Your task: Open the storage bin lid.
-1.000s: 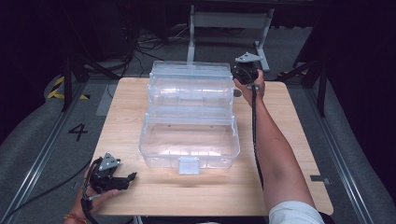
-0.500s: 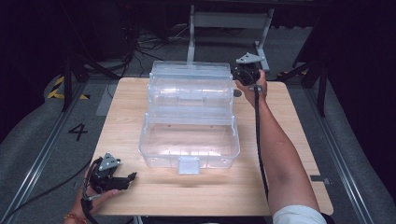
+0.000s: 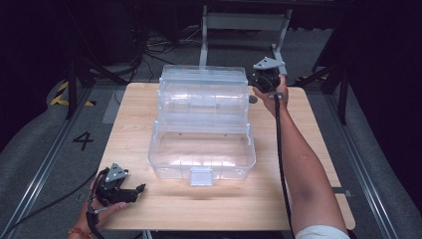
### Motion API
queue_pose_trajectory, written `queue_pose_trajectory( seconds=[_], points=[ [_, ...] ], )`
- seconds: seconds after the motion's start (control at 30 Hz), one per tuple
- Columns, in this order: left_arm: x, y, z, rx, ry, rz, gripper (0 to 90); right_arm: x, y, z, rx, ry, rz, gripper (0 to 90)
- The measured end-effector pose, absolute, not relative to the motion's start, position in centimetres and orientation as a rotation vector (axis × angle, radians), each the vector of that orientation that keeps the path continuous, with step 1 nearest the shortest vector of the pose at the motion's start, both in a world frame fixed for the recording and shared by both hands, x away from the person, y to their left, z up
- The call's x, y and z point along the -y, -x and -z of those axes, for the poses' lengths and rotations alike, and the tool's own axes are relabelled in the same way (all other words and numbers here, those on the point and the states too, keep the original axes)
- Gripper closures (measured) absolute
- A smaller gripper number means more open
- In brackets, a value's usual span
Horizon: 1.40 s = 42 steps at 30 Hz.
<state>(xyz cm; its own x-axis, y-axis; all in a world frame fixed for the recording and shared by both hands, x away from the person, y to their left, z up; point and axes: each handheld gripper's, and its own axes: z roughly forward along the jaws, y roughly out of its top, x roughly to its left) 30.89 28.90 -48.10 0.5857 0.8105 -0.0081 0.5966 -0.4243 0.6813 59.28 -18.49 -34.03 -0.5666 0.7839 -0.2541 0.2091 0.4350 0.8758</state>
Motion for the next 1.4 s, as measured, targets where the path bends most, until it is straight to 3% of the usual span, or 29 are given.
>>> queue_pose_trajectory(
  seconds=[0.67, 1.4],
  points=[
    [-28.9, -30.9, 48.2, -1.11, -2.159, -0.436, 16.6, 18.9, -56.9, 32.8, -2.055, -0.814, -1.05, 80.2],
    [-28.9, -30.9, 48.2, -1.111, -2.16, -0.425, 16.4, 20.4, -53.2, 32.9, -2.121, -0.773, -0.992, 60.5]
  ],
)
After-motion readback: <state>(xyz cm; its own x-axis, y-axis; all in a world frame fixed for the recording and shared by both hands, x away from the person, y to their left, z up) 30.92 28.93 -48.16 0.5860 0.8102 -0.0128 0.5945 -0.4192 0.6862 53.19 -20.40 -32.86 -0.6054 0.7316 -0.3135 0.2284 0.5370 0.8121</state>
